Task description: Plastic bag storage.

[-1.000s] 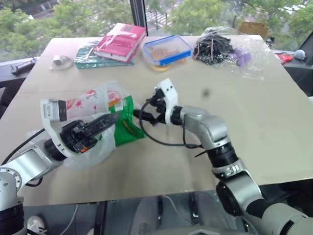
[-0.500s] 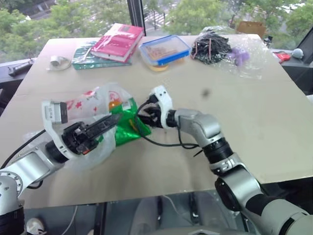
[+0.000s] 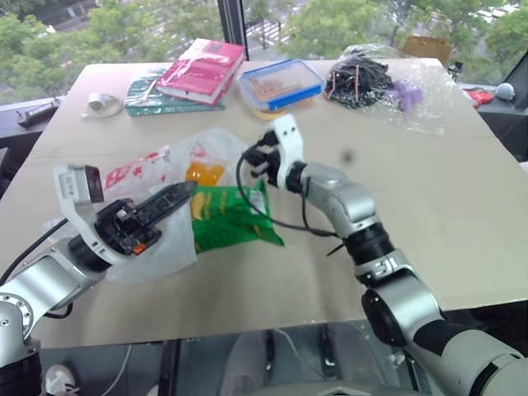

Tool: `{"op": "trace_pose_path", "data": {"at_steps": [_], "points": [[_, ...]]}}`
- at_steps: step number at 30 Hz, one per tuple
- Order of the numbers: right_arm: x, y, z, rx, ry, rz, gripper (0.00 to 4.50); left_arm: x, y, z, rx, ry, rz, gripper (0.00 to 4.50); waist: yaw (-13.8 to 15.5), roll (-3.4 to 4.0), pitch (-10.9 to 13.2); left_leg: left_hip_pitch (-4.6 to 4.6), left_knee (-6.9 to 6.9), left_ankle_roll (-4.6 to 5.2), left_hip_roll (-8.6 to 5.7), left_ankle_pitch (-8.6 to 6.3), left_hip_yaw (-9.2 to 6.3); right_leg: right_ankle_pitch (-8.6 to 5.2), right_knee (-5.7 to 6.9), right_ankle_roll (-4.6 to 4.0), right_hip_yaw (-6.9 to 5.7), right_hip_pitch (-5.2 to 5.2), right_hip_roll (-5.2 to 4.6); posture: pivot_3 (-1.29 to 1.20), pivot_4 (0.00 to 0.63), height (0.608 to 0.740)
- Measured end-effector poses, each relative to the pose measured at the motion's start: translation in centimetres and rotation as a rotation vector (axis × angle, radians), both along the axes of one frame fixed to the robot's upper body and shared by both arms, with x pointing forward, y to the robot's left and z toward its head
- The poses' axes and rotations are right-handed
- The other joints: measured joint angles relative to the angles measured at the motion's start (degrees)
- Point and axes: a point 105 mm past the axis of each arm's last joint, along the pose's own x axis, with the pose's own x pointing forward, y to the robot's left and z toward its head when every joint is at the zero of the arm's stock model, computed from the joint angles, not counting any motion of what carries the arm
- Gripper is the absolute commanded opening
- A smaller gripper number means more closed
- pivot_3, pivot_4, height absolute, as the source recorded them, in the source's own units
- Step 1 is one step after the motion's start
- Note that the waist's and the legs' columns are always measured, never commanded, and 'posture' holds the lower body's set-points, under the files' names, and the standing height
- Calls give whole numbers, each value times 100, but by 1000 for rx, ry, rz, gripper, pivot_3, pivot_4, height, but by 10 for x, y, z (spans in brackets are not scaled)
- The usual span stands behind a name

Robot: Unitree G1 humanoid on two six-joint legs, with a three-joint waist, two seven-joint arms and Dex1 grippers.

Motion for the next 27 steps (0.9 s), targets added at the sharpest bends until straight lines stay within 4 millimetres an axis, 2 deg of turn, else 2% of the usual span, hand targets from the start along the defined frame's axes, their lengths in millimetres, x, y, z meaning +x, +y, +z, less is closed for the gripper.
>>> {"op": "trace_pose_path", "data": {"at_steps": [2,7,10,12,17,19,21,24,25,27], "points": [[4,-8,10,24,-25,-33,17,3,-4,14,-43,-45,-13,0,13,-2,-1,-1,0,0,0,0,-2,0,-1,0,-2,1,-2,0,150,740],[14,-31,16,47,-17,-99,17,12,-17,38,-119,-104,-43,0,31,-1,0,-8,2,0,-3,1,-6,0,1,0,-6,0,-3,0,150,740],[18,-58,34,97,-26,-138,17,15,-23,59,-161,-170,-58,0,59,-2,-1,-9,4,1,-6,0,-3,1,-2,1,-3,1,-4,0,150,740],[23,-80,43,98,-49,-189,17,17,-23,62,-174,-176,-53,0,56,-2,-1,-7,3,2,-8,0,0,1,-3,1,-1,2,-2,0,150,740],[30,-123,43,46,-44,-292,17,29,-14,68,-241,-171,-23,0,41,-1,0,-6,5,7,-13,-2,2,0,0,1,0,1,9,0,150,740],[33,-142,40,35,-29,-349,17,30,-14,74,-246,-191,-26,0,31,-1,0,-6,5,11,-14,-4,6,0,0,2,3,1,9,0,150,740],[30,-153,31,1,-6,-362,17,30,-14,74,-243,-189,-33,0,21,-1,0,-5,4,11,-14,-4,11,0,-3,2,9,1,11,0,150,740],[5,-156,15,-65,36,-262,897,29,-13,65,-218,-153,-34,0,20,-1,0,-7,0,11,-1,-4,10,-1,-10,4,10,-1,12,0,150,740],[-19,-151,7,-77,60,-174,1421,27,-12,56,-189,-119,-39,0,19,-1,0,-9,-5,15,6,-7,9,-3,-17,4,8,-1,13,0,150,740],[-44,-142,-4,-72,112,-75,2357,25,-12,45,-136,-91,-51,0,6,0,0,-9,-4,23,9,-11,11,-3,-18,4,10,-2,15,0,150,740]]}}
